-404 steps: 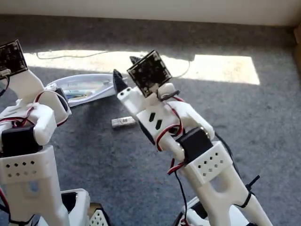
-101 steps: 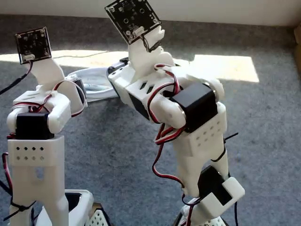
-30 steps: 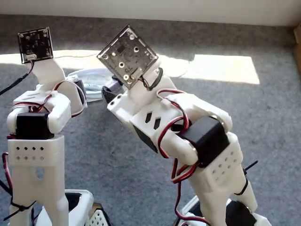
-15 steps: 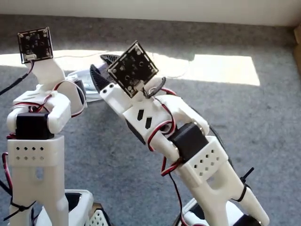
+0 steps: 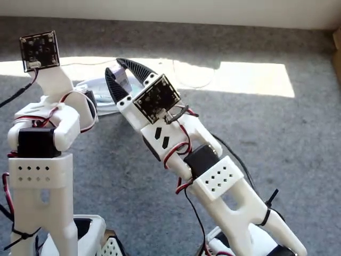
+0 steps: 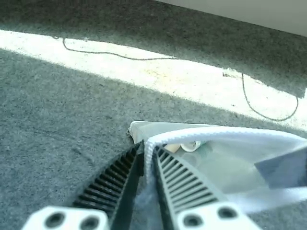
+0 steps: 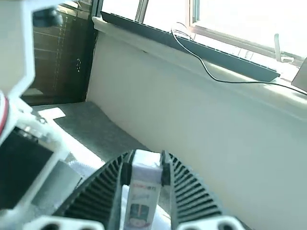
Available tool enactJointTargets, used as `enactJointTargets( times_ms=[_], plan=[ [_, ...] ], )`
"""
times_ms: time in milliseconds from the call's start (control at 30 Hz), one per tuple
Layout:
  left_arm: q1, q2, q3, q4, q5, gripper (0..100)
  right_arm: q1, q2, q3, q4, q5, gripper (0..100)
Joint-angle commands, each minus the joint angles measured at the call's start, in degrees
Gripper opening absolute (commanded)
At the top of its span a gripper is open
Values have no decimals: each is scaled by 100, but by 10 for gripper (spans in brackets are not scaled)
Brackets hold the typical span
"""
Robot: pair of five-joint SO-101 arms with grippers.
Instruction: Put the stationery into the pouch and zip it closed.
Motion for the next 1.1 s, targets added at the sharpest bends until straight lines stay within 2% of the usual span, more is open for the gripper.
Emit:
enactJointTargets(
  times_ms=[0, 167, 333, 500, 700, 1067],
  plan=[
    [-119, -4, -31, 9, -44, 10, 163, -189, 145, -198, 607, 9],
    [-119, -4, -31, -18, -44, 10, 119, -189, 295, -198, 1002, 15],
    [-119, 4, -31, -18, -44, 10, 127, -189, 295, -189, 1002, 139],
    [-119, 22, -31, -18, -44, 10, 127, -259, 268, -127, 1002, 153],
    [-119, 22, -31, -18, -44, 10, 163, -347, -233, 1253, 1002, 153],
    [-119, 22, -22, -9, -44, 10, 163, -1464, -1156, 3679, 993, 153]
  ],
)
